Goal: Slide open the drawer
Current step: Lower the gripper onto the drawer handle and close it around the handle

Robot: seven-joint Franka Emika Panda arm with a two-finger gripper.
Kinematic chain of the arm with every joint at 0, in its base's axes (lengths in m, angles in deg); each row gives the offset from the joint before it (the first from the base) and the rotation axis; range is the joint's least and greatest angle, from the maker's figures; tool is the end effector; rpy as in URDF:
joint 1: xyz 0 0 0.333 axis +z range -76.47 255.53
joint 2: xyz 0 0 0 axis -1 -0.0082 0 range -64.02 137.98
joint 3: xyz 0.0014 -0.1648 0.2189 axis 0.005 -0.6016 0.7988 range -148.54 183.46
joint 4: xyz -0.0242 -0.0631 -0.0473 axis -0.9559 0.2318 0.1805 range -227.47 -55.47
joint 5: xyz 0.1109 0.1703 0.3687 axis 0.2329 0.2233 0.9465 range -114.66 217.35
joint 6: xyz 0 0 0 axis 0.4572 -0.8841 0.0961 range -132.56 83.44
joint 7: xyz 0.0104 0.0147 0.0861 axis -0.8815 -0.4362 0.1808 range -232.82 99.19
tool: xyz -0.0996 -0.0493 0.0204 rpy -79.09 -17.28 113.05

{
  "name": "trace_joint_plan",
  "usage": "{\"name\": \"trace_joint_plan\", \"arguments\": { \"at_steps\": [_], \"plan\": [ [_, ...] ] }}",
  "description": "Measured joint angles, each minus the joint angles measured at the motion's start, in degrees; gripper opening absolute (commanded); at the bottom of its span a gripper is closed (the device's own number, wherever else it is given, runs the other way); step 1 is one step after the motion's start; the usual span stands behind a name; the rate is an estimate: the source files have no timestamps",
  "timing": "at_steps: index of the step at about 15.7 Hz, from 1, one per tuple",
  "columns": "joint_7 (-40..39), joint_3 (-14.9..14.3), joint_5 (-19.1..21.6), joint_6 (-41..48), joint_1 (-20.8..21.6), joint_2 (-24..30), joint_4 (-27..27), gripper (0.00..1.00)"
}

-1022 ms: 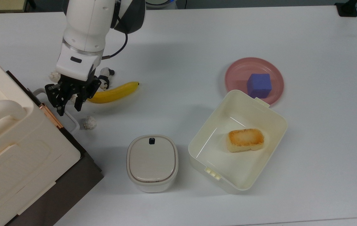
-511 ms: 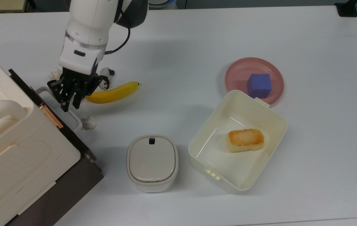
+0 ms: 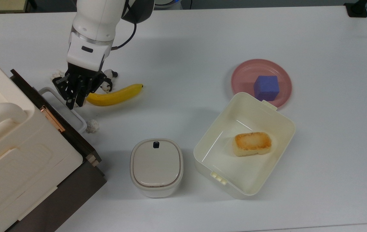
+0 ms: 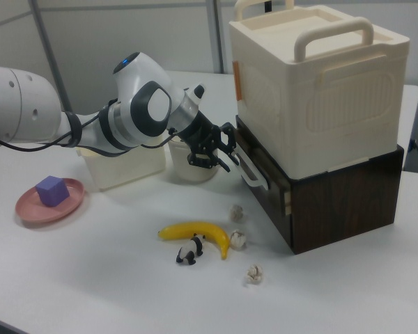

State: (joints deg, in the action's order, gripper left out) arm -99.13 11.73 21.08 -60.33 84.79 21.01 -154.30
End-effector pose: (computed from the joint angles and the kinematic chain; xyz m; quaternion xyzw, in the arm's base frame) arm 0.6718 -0.1192 0.3803 0.8908 0.3501 0.1087 0.2685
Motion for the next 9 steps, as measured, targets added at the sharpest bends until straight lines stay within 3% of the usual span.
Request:
{"name": "trace_joint_plan", "arguments": {
  "at_steps": [9],
  "plan": [
    [1.3, -0.3, 0.0, -0.2, -0.9, 0.0, 0.5, 0.26]
  ]
}}
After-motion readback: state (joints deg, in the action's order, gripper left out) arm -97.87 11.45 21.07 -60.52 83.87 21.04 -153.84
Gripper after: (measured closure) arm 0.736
